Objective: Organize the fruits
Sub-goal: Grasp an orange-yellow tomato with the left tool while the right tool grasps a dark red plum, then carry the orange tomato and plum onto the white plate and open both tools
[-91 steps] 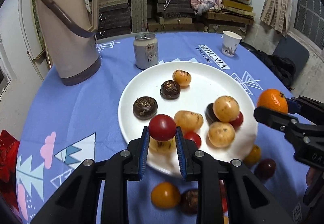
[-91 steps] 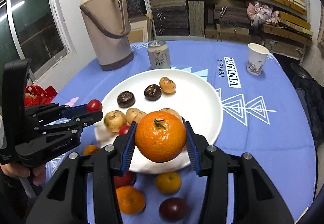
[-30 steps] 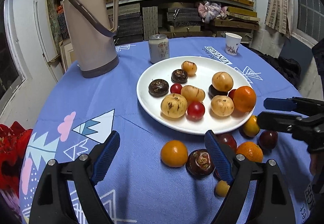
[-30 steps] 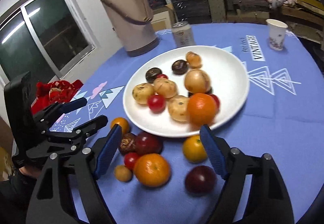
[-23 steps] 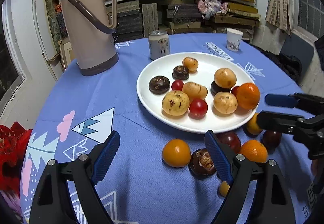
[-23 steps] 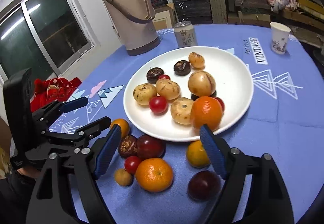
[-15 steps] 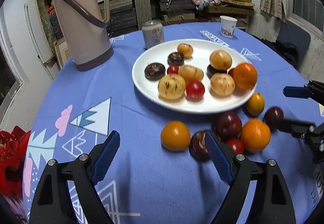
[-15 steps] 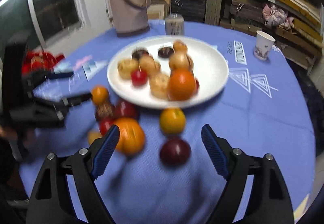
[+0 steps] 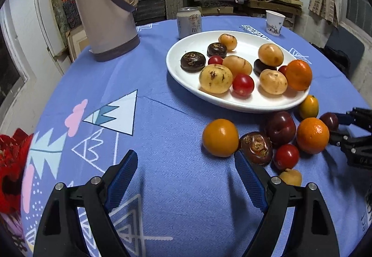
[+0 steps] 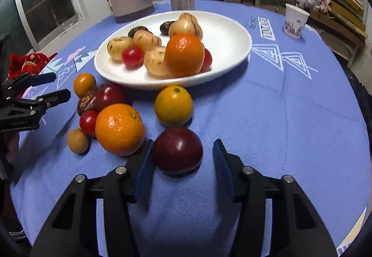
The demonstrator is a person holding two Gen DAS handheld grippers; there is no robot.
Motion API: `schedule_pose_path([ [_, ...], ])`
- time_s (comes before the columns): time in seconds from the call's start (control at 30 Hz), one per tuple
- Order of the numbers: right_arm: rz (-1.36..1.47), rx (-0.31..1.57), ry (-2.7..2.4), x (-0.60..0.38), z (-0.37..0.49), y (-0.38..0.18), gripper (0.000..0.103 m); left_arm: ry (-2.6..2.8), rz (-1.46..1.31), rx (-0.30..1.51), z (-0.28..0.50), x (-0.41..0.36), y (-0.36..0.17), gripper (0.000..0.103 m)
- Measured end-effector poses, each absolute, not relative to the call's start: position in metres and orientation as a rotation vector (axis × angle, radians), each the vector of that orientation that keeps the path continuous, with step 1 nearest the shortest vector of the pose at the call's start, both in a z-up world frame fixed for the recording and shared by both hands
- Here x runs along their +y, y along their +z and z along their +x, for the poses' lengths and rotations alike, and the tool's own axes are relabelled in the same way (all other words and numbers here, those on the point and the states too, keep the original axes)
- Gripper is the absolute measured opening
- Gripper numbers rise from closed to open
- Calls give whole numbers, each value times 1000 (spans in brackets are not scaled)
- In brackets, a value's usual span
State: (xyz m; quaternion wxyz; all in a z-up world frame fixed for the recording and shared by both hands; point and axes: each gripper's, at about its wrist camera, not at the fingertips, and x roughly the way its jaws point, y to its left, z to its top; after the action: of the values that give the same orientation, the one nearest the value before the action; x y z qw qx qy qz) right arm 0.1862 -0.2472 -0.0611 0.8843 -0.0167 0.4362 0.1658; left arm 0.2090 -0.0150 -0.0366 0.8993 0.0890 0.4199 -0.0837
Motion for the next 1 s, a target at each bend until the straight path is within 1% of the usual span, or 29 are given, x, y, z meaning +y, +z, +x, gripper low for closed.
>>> schedule_pose_path([
  [0.03, -30, 906, 352, -247, 187, -61, 48, -176, 174, 879, 212, -15, -37, 86],
  [0.07, -28, 905, 359, -246, 187, -62, 43, -182, 165, 883, 213, -17, -38, 86],
  [0.1, -29, 904, 364, -245, 187, -62, 40, -189, 158, 883, 214, -17, -38, 86],
  [0.3, 4, 890, 375, -249, 188, -63, 40, -206, 137, 886, 221, -27, -43, 86],
  [0.37, -1, 888, 373, -247, 188, -63, 40, -230, 88, 902, 226, -24, -44, 78],
  [0.4, -3, 886, 372, -247, 188, -62, 40, -246, 67, 909, 228, -23, -44, 71],
  [0.43, -3, 885, 372, -247, 187, -63, 40, -264, 45, 918, 230, -22, -44, 60],
  [0.53, -3, 886, 374, -247, 188, -63, 41, -269, 38, 929, 236, -23, -46, 42],
  [0.57, -5, 888, 375, -247, 188, -63, 41, -266, 43, 929, 237, -24, -47, 38],
  [0.8, -39, 885, 356, -243, 187, -63, 39, -260, 152, 896, 234, -38, -53, 38],
  [1.0, -47, 881, 334, -244, 185, -61, 39, -252, 157, 904, 233, -36, -51, 38],
])
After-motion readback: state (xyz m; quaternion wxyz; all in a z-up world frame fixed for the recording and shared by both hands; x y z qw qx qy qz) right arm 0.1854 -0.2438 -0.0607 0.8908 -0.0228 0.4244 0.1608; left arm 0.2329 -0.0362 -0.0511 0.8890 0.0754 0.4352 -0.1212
